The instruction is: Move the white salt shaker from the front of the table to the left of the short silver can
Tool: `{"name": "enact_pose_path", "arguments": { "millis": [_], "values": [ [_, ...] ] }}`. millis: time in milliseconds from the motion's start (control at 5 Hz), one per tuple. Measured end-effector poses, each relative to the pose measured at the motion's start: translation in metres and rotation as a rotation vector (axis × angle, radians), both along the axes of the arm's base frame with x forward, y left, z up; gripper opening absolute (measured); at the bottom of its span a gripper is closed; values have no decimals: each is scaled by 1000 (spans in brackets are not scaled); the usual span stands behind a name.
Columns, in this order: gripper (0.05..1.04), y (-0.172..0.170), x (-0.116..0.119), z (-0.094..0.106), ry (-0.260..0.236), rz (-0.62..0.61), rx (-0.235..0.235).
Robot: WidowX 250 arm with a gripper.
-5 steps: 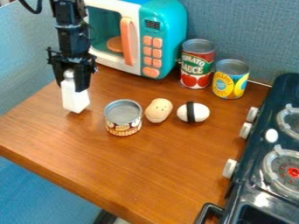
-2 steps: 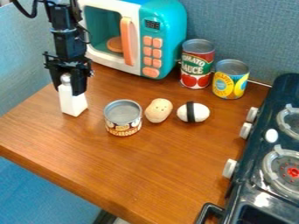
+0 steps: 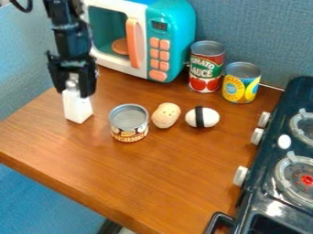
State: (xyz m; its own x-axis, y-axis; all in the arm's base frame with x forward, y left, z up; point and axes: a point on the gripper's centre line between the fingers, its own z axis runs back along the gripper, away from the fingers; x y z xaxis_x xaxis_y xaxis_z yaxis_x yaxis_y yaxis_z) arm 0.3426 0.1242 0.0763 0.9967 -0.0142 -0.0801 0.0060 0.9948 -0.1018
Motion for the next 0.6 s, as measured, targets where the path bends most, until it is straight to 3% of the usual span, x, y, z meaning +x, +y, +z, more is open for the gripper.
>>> {"name": "enact_pose_path", "arguments": {
  "millis": [400,600],
  "values": [
    [1001,-20,-6,65,-95,-50,76],
    [1001,-44,-1,76,-128,-107,49]
  ]
}}
